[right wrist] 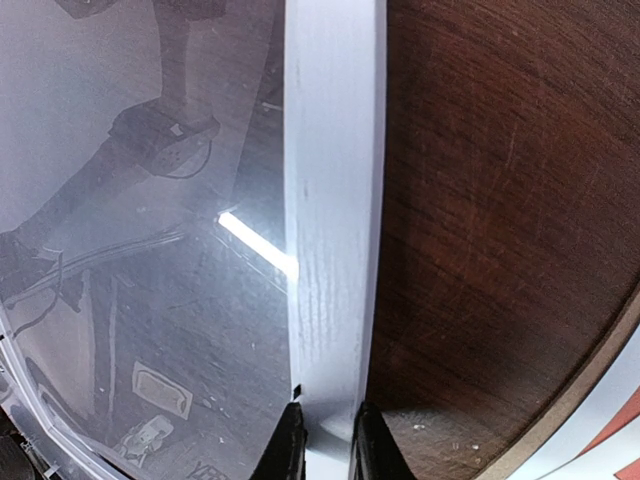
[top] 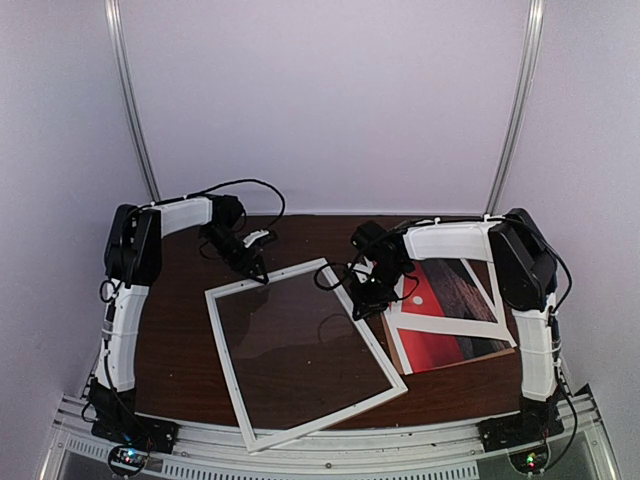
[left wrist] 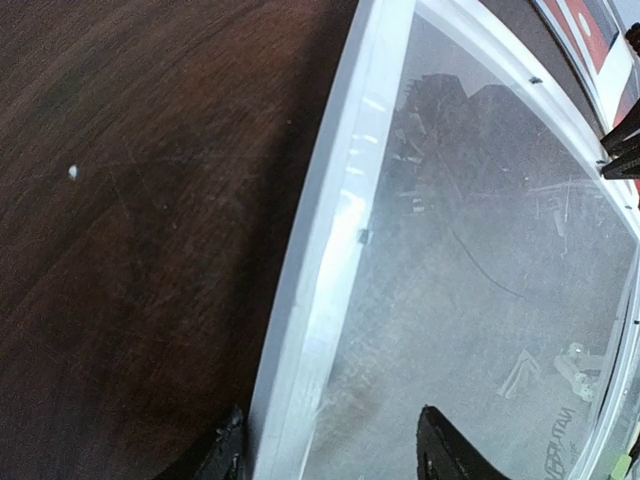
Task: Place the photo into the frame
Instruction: Press the glass panel onto the frame body.
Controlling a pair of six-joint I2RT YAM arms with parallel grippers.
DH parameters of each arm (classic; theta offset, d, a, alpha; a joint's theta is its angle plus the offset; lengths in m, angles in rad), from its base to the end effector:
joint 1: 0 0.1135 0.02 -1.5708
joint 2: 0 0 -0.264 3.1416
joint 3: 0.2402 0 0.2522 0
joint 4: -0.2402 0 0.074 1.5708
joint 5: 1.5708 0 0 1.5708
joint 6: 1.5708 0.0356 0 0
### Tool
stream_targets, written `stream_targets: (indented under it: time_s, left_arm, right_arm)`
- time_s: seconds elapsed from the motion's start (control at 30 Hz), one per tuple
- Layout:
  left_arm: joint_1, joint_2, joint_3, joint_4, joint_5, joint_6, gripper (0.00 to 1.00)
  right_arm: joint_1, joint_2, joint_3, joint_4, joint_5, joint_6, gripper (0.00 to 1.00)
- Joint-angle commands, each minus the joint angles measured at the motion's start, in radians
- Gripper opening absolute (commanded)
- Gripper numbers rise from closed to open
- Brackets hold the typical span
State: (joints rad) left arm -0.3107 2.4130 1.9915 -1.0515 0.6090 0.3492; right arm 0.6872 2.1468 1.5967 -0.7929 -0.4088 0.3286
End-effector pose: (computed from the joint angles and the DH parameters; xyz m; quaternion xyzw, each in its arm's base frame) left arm 0.4461 -0.1646 0.1411 0.3226 0.8967 -0.2985 0.0524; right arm 0.3219 0.2825 0.1541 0.1962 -0.9531 -0.2303 0.0008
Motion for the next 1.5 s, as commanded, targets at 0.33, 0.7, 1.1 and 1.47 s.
stream_targets:
  time_s: [0.33, 0.7, 1.1, 1.47]
  left_arm:
    - [-0.034, 0.054, 0.047, -0.042, -0.094, 0.039, 0.32]
    - [-0.034, 0.062, 0.088, -0.047, -0.091, 0.057, 0.14]
    - [-0.027, 0.071, 0.112, -0.089, -0.045, 0.072, 0.0]
    - [0.023, 0.064, 0.148, -0.088, -0.007, 0.023, 0.0]
  right_arm:
    - [0.003, 0.081, -0.056, 0.095, -0.005, 0.032, 0.08]
    - [0.002, 0.083, -0.06, 0.096, -0.005, 0.033, 0.08]
    - [0.003, 0.086, -0.066, 0.105, -0.006, 0.038, 0.08]
    - [0.003, 0.088, -0.074, 0.113, -0.01, 0.044, 0.08]
